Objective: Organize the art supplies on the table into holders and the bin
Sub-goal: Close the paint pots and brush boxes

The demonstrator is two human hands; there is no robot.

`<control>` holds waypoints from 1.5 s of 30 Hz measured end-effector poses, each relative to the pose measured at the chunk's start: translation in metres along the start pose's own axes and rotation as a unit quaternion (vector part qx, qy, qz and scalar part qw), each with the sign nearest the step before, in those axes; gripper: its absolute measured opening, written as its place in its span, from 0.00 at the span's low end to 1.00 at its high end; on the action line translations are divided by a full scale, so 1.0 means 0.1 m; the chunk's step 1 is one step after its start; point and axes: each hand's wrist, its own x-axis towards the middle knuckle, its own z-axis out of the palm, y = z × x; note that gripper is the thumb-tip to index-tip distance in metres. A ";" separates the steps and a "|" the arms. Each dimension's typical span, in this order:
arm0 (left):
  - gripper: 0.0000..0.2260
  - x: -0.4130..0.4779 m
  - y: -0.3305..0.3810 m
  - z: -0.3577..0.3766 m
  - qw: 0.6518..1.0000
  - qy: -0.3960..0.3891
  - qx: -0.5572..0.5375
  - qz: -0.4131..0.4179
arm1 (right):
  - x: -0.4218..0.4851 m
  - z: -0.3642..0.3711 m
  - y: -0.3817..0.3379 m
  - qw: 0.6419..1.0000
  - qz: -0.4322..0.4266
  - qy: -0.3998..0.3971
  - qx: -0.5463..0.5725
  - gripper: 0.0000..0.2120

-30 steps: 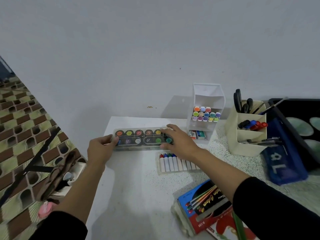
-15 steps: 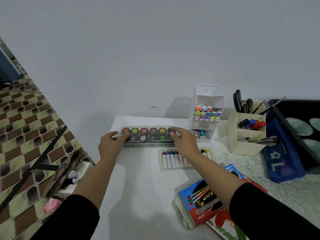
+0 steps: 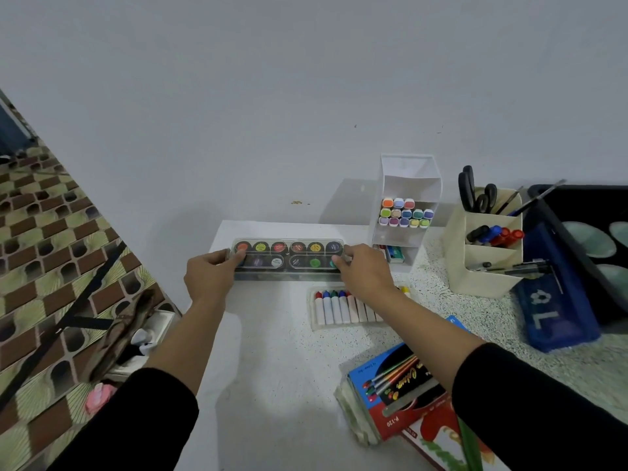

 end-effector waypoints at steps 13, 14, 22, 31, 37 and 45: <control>0.24 -0.15 -0.03 -0.01 0.984 0.042 0.125 0.121 | -0.16 0.03 -0.12 0.945 -0.133 0.030 -0.298 0.10; 0.24 -0.16 -0.03 -0.02 0.980 0.039 0.143 0.132 | -0.16 0.02 -0.10 0.945 -0.136 0.026 -0.295 0.10; 0.23 -0.26 -0.03 -0.22 0.906 0.010 0.359 0.225 | -0.22 0.01 0.24 0.953 -0.188 0.026 -0.237 0.16; 0.21 -0.29 -0.07 -0.12 0.829 -0.121 0.390 0.381 | -0.33 -0.15 0.45 0.988 -0.132 -0.016 0.081 0.19; 0.22 -0.33 0.09 0.01 0.812 -0.152 0.459 0.326 | -0.38 -0.23 0.48 0.988 -0.137 -0.056 0.048 0.18; 0.15 -0.81 0.37 0.22 0.804 -0.197 0.396 0.398 | -0.56 -0.78 0.70 0.985 -0.154 -0.077 0.013 0.14</control>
